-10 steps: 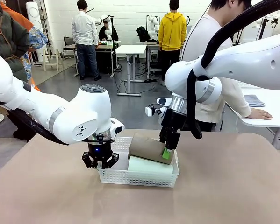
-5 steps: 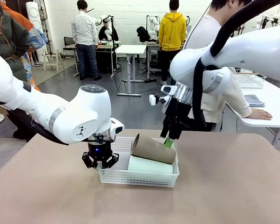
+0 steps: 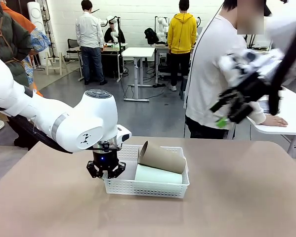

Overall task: Clean and organize the cups into the basket.
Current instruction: Pick up the Reusable plastic cup from the right side of the table and stack it inside the Organizing basket in the center of the table.

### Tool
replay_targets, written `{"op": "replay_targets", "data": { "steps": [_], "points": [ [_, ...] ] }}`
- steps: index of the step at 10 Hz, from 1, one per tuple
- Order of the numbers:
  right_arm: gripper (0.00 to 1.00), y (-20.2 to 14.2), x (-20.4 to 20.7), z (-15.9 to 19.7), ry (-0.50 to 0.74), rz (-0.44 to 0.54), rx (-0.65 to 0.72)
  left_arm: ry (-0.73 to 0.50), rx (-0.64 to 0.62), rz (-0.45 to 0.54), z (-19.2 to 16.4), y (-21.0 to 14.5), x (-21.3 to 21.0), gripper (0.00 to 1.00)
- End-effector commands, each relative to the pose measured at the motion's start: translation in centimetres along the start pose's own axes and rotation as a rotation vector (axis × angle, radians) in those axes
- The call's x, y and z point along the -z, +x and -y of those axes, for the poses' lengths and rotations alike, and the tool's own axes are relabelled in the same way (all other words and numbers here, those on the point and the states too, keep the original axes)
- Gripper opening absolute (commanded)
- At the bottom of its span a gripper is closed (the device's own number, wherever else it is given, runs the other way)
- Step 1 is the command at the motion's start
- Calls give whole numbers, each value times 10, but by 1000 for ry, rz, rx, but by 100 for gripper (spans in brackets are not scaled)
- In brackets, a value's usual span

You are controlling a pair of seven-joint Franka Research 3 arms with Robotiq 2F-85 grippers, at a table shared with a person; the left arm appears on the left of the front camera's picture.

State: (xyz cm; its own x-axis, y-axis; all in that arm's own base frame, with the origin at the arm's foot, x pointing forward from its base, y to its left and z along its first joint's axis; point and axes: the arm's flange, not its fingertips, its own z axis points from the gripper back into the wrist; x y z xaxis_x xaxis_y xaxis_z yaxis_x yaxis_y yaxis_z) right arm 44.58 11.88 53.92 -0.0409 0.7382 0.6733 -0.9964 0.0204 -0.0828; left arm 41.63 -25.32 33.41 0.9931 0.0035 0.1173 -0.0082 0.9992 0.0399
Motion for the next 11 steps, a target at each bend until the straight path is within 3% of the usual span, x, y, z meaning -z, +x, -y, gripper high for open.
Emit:
{"op": "replay_targets", "data": {
  "steps": [1,3,6,8,11],
  "points": [
    [100,-61,-39,-42,17,223,-62,-1,0,5,2,0,-2,0],
    [100,-125,-71,-55,8,395,-49,-1,0,5,2,0,-2,0],
    [100,-199,-72,-59,2,537,67,-1,0,5,2,0,-2,0],
    [100,-221,-67,-71,5,531,129,-1,0,5,2,0,-2,0],
    [100,-229,-69,-72,17,514,117,-1,0,5,2,0,-2,0]
  ]
}}
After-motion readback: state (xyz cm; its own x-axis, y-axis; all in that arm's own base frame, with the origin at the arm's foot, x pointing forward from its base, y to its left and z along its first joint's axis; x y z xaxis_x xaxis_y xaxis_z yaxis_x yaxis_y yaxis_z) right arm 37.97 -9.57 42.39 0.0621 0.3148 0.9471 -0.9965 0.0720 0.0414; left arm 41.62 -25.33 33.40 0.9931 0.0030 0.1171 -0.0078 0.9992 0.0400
